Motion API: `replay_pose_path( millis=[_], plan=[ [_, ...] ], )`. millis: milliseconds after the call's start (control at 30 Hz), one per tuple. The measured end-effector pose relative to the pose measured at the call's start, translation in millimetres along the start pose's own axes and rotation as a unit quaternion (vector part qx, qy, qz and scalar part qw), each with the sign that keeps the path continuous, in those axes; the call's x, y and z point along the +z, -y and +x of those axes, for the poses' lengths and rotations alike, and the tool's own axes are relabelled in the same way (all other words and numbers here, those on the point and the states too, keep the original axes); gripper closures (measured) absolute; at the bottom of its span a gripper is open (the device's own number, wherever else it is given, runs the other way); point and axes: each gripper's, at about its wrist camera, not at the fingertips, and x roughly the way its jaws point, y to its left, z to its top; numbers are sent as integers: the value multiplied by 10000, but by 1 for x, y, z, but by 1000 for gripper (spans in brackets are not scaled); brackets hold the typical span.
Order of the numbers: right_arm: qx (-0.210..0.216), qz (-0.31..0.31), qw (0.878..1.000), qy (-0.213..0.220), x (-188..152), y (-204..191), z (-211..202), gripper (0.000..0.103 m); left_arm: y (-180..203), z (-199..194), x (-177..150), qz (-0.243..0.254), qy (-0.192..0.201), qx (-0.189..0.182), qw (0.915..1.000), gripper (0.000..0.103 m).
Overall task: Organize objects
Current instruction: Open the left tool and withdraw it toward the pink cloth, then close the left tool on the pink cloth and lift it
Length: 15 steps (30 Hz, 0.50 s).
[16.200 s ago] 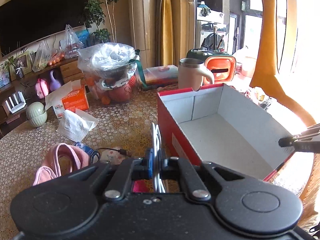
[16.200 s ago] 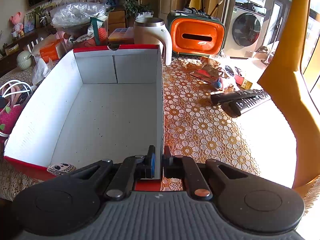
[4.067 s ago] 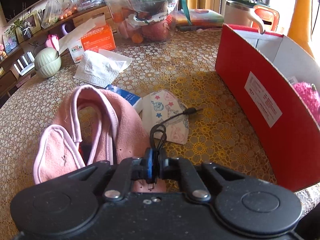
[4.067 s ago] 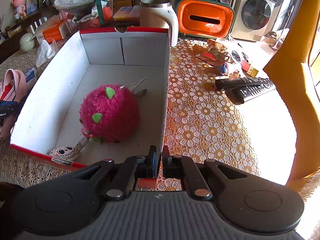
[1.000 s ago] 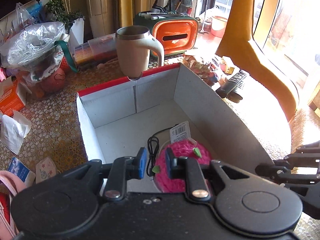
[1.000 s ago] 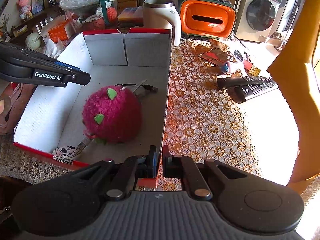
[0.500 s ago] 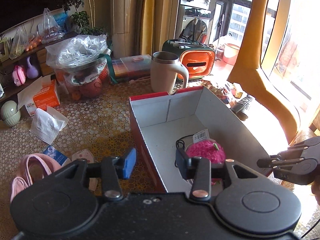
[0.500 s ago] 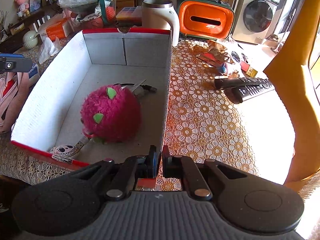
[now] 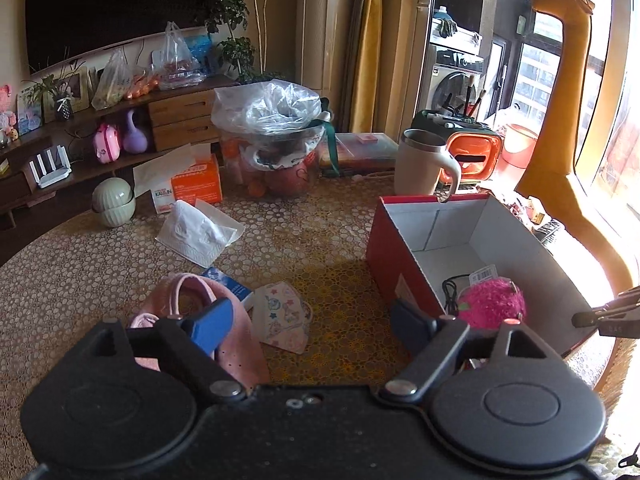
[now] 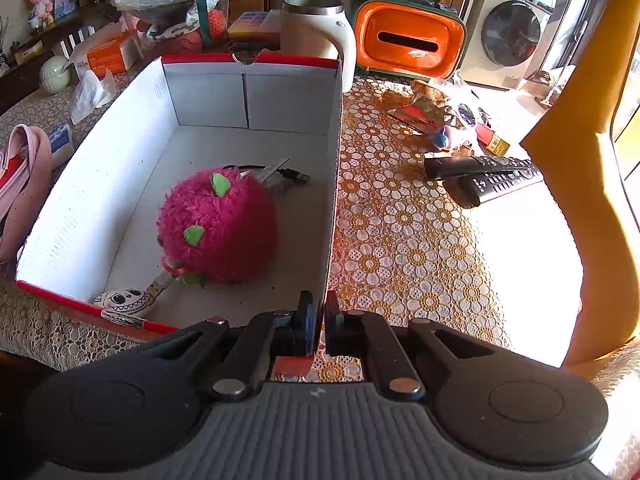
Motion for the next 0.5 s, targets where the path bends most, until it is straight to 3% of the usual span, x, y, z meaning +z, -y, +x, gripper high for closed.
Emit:
replay_pose_path(
  millis=[200,500],
  plan=[
    [-14,26,10000,-24,0,-1,1,98,-28,-5,-16,-119,38,108,9999,3],
    [-61,44,10000,-59,1,-2,2,98,-59,18,-41,-167,-180,652,9976,2]
  ],
)
